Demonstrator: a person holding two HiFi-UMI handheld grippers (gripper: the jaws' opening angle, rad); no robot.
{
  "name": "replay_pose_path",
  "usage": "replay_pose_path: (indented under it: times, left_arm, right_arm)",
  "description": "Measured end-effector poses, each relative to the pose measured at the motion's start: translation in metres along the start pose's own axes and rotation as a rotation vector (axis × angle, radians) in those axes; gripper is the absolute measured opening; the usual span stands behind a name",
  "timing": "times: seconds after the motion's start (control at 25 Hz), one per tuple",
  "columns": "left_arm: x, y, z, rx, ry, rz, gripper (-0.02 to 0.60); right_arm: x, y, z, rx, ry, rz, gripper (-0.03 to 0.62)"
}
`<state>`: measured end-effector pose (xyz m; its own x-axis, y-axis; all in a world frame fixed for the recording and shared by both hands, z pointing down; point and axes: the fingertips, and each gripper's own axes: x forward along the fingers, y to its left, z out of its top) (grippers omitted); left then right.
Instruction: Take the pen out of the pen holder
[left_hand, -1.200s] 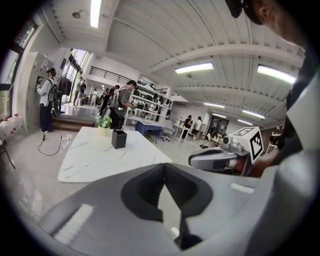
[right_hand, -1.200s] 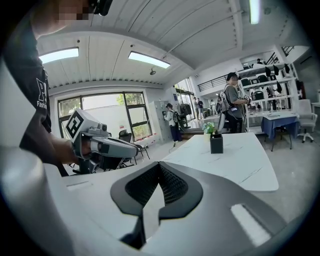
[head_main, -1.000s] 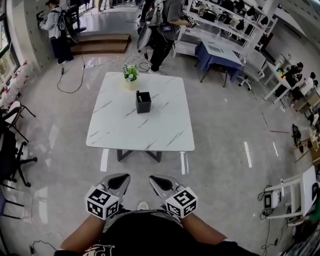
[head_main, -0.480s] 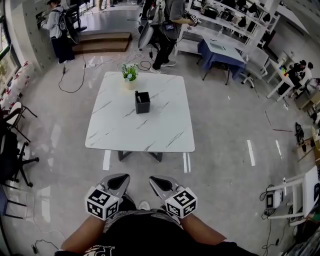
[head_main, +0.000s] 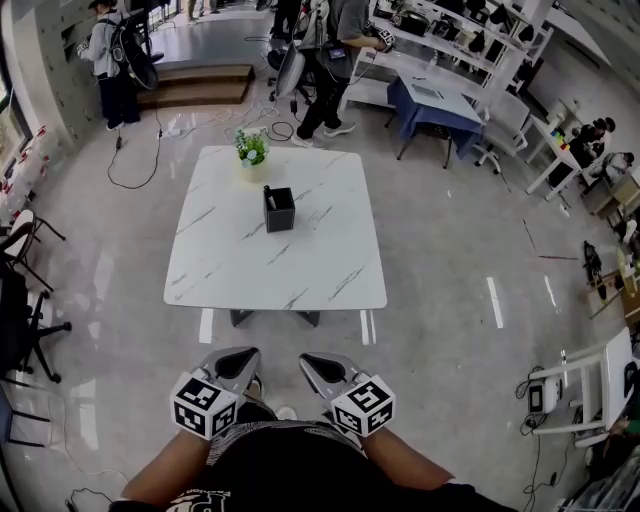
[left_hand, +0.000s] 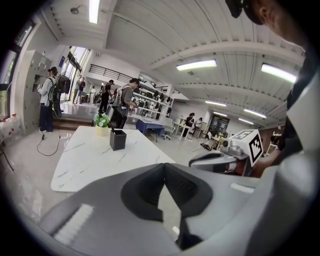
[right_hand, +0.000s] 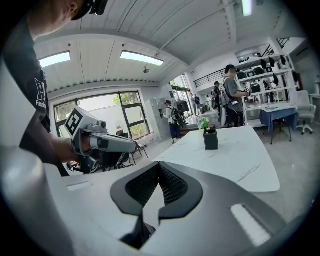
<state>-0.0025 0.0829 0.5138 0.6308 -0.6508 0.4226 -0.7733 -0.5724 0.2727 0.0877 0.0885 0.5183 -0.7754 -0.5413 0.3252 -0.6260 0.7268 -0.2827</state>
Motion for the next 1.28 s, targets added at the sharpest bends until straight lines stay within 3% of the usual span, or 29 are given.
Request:
replay_pose_path:
  times: [0.36, 0.76, 1.28]
  left_arm:
    - [0.029, 0.04, 0.025, 0.022, 0.005, -0.011, 0.057]
    - [0.067, 0.103, 0.09, 0.056, -0.022, -0.02, 0.057]
    - [0.094, 0.19, 0.134, 0.087, -0.014, -0.07, 0.057]
  right_arm:
    - [0.035, -0.035, 0.023, -0.006, 0.012, -0.027, 0.0]
    - [0.094, -0.081, 0.08, -0.04, -0.013, -0.046, 0.0]
    - [0.175, -0.123, 0.128, -0.028, -0.033, -0.127, 0.0]
